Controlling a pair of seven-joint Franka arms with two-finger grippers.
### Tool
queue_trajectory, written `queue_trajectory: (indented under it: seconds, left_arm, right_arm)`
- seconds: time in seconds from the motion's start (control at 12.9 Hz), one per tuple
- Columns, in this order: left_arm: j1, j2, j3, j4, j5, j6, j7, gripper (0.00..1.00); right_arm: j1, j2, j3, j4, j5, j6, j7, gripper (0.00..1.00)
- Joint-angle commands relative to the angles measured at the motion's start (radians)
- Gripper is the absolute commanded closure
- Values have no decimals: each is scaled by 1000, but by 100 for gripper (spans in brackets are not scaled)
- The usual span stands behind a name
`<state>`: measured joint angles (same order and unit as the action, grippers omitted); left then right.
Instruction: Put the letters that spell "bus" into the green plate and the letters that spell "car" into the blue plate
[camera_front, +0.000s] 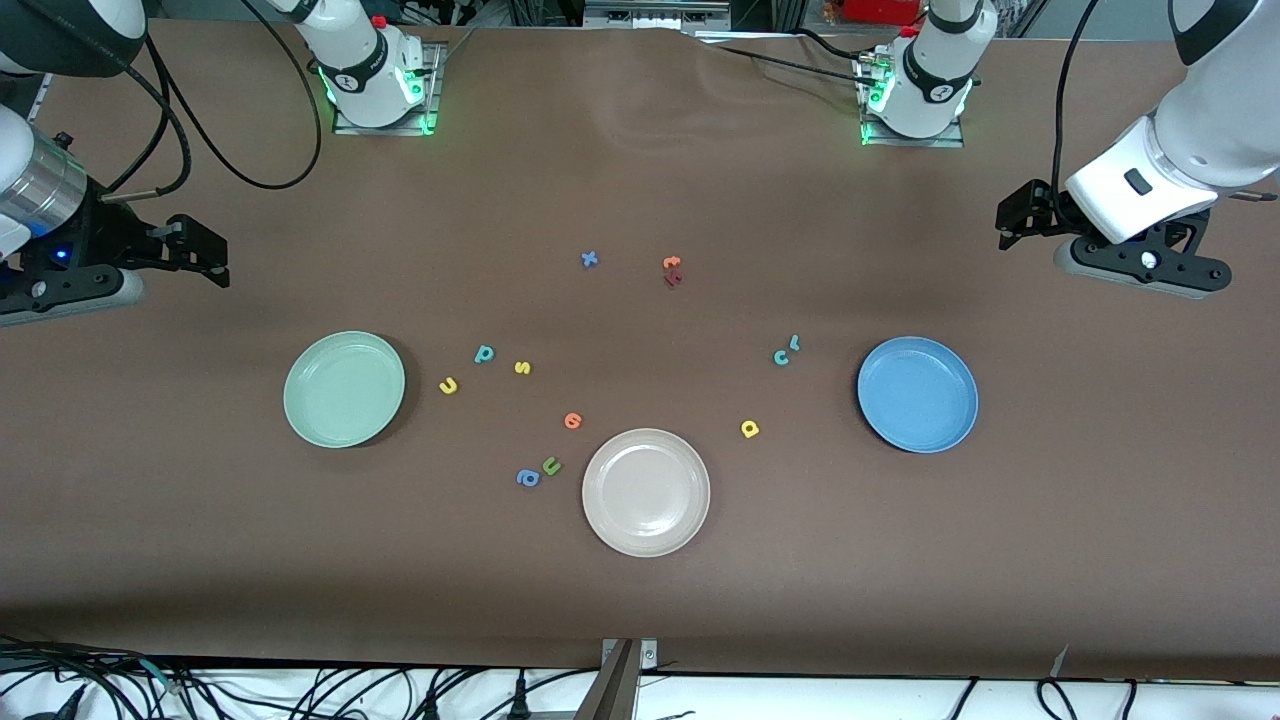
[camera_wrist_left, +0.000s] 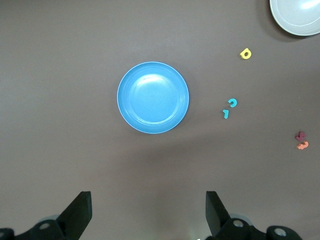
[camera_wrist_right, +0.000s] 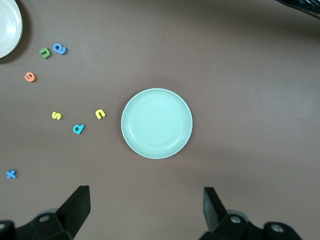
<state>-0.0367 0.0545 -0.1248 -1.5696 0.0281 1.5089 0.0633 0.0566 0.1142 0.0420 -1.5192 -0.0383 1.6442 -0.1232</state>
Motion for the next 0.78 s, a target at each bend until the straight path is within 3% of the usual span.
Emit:
queue_trajectory:
  seconds: [0.0,0.7]
  left_arm:
    - [3,-19,5,-15,-22,-12,20,0]
    - [6,-19,5,-15,-22,-18,20,0]
  right_arm:
    - [-4,13,1,31,18,-21,-18,0]
    - [-4,15,1,31,18,-1,-18,0]
